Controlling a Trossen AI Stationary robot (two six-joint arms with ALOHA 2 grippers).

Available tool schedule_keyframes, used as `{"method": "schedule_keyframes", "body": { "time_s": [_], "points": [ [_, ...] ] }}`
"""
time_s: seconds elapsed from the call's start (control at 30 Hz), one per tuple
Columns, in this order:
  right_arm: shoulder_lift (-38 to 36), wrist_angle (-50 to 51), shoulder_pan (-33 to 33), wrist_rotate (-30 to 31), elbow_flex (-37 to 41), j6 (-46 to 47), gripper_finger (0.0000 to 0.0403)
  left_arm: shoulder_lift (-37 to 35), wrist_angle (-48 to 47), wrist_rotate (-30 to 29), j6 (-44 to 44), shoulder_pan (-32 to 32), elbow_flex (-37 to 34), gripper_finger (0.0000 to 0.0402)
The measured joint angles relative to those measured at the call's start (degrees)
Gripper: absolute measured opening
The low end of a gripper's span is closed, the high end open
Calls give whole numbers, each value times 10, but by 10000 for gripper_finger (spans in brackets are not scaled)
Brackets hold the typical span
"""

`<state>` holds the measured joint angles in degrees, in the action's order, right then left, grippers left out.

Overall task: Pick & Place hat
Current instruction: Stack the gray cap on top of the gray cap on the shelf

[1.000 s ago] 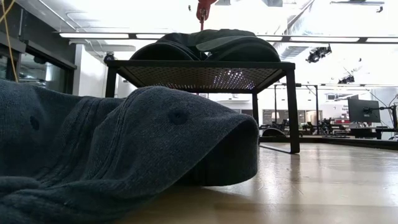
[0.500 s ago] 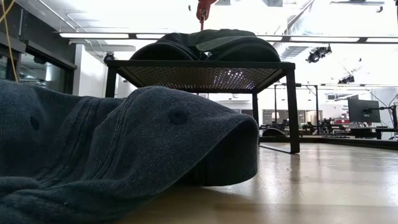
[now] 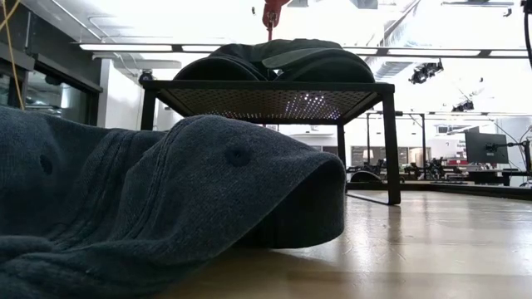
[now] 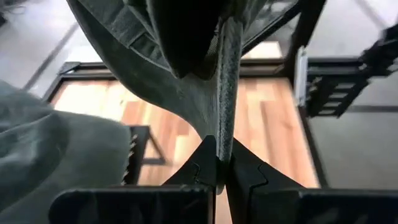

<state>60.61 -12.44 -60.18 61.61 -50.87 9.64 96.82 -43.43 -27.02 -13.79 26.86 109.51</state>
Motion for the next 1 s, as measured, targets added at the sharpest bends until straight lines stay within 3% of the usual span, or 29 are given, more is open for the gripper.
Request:
{"method": "schedule_keyframes", "body": {
  "time_s": [0.3,0.53,0.73,1.0],
  "points": [
    [-12,8,1,15,-59,-215,170,0,-73,-9,-26,14,0,5],
    [0,160,24,22,-159,-249,170,2,-74,-12,-31,13,0,5],
    [37,311,75,-42,-258,-232,170,2,-78,-6,-31,13,0,5],
    [98,481,156,-177,-380,-186,170,2,-83,-6,-31,13,0,5]
  ]
}}
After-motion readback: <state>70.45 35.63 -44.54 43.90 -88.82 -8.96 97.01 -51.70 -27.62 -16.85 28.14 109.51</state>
